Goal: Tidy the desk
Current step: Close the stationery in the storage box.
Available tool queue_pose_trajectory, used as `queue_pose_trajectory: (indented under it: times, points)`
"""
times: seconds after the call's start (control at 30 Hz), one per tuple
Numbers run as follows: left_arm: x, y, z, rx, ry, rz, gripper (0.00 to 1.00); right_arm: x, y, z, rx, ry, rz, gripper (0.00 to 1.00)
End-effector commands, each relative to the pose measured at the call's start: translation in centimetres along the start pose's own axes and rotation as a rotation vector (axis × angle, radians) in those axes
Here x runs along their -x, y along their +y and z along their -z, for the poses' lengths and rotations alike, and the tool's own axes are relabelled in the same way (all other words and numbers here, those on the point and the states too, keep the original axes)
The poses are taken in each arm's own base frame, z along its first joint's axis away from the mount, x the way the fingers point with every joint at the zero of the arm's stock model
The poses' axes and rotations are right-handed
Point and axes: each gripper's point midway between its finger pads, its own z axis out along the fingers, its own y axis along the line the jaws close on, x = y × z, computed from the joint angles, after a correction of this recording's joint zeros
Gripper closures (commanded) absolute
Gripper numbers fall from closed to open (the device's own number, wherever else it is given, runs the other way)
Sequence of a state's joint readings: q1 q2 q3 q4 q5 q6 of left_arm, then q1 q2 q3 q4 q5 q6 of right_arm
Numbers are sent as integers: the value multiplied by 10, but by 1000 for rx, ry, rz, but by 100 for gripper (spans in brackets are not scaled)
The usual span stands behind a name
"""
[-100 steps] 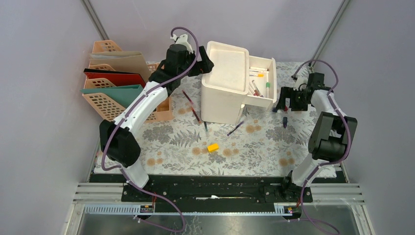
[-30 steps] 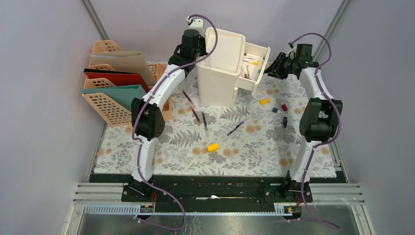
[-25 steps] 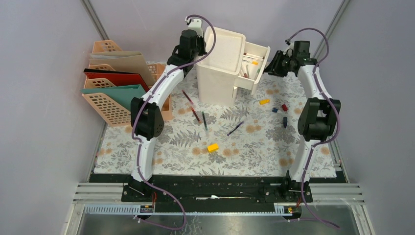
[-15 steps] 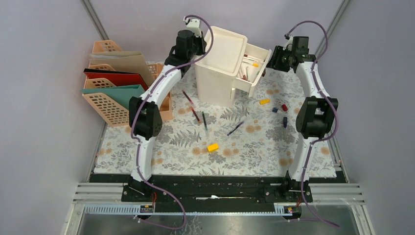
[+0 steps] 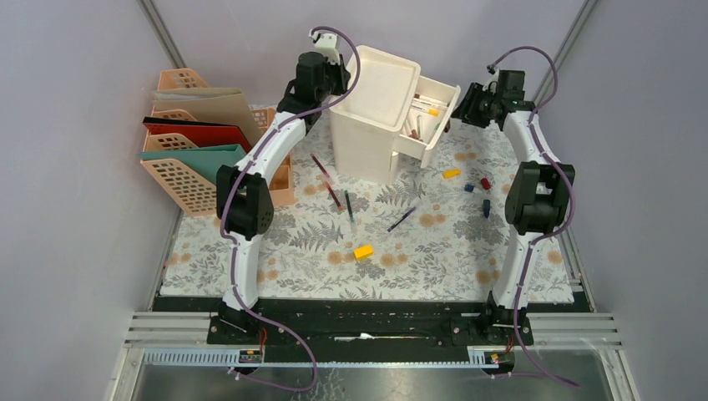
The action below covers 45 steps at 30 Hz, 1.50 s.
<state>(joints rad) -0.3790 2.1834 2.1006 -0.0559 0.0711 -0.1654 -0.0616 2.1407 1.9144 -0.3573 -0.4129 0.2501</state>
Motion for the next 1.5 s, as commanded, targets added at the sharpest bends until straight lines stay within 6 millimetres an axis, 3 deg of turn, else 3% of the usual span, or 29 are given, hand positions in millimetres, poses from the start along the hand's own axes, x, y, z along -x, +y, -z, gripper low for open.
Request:
queue_pose_trajectory:
  times: [0.0,0.1,0.23,0.3,0.5,0.6,0.7,0.8,0.93,0.97,1.13,1.27,1.37,1.47]
  points:
    - [-31,-105,22,-417,114,-11,100,16,159,20,433,-49,70,48]
    - [-35,-107,23,-421,124,-10,100,21,162,17,432,-53,86,49]
    - [-36,-103,27,-396,118,-4,100,42,136,20,332,-119,85,47]
    - [-37,-100,26,-376,117,13,100,33,137,20,372,-78,58,47]
    - [-40,-97,18,-343,110,88,100,-21,150,19,466,55,-19,47]
    - [-37,-93,14,-316,101,104,100,-31,147,23,469,65,-28,45]
    - [-29,-85,12,-277,83,110,97,-31,131,34,461,48,15,42]
    - [-17,-78,12,-249,60,115,86,-39,110,48,507,63,68,34]
    - [4,-73,13,-220,19,121,66,-67,83,65,560,104,284,4]
    - [11,-72,14,-215,7,121,60,-73,78,68,566,109,391,1]
    - [48,-71,21,-184,-64,134,27,-78,61,72,557,14,803,0]
    - [78,-64,38,-132,-129,132,2,-87,65,62,710,-67,958,0]
    - [101,-56,64,-110,-169,132,1,-88,75,53,797,-85,965,2]
    - [104,-43,92,-99,-197,175,1,-90,80,33,745,-114,1026,5]
